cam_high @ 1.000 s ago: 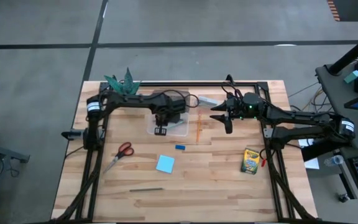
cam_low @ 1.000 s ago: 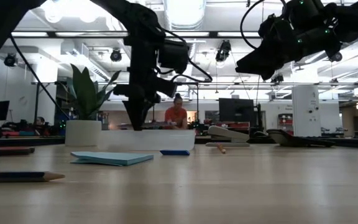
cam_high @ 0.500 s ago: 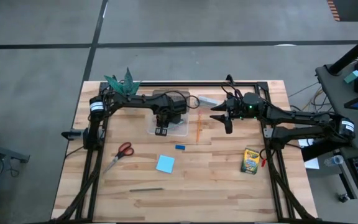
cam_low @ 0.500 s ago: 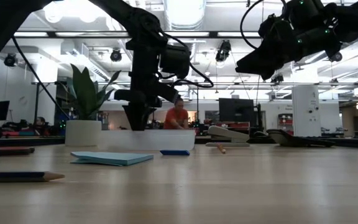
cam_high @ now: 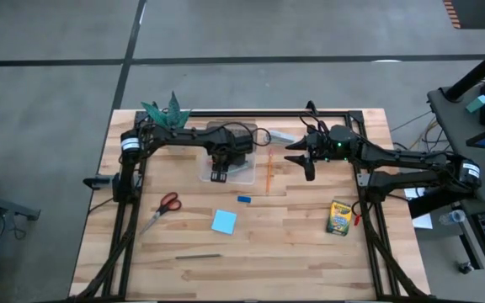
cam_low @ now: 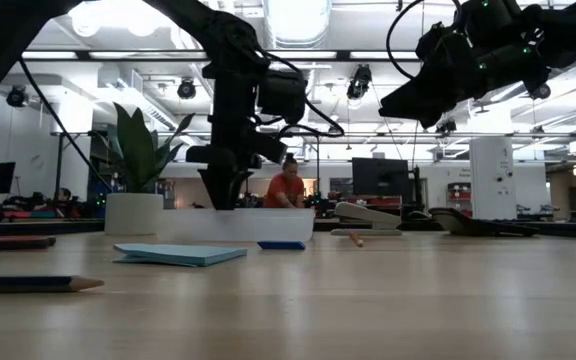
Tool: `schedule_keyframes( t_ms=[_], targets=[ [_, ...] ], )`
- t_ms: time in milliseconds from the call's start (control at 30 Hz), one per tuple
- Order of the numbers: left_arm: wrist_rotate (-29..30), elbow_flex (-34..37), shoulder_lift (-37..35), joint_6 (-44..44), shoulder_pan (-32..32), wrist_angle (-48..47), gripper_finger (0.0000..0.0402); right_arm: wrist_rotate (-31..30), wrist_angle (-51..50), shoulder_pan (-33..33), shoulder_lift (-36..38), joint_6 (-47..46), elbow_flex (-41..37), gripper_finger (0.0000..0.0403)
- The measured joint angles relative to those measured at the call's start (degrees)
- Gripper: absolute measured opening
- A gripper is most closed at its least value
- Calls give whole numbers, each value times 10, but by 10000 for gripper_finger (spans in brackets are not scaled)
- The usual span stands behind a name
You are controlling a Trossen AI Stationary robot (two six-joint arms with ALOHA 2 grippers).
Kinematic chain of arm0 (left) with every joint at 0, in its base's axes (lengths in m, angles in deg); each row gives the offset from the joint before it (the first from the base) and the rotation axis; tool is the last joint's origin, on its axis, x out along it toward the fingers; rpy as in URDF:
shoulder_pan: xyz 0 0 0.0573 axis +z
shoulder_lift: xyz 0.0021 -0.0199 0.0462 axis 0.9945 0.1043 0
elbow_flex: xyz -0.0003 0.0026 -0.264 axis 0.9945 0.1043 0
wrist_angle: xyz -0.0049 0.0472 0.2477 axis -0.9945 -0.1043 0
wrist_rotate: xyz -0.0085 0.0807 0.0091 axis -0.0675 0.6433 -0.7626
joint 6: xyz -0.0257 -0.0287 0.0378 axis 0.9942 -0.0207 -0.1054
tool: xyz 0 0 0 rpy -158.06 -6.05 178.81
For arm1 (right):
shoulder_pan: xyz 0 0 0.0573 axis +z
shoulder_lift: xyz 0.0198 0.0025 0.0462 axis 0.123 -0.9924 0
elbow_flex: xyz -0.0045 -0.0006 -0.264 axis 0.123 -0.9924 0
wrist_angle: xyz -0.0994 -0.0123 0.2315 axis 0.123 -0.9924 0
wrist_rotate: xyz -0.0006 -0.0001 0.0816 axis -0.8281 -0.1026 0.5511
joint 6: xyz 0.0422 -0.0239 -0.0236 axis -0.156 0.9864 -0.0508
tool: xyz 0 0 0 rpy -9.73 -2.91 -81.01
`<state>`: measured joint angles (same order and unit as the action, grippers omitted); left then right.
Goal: Pack school essentials
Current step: Put the black scissors into the supply box
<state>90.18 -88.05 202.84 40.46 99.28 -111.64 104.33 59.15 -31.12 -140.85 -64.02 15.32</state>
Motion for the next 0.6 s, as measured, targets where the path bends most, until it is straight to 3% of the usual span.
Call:
schedule_keyframes(
  t_ms=[333, 600],
  targets=[
    [-1, 0, -29, 22, -7, 12, 116, 0, -1, 0, 0, 4, -1, 166],
    [-3, 18, -83, 37, -39, 102, 116, -43, -10, 0, 0, 3, -2, 166]
  ],
)
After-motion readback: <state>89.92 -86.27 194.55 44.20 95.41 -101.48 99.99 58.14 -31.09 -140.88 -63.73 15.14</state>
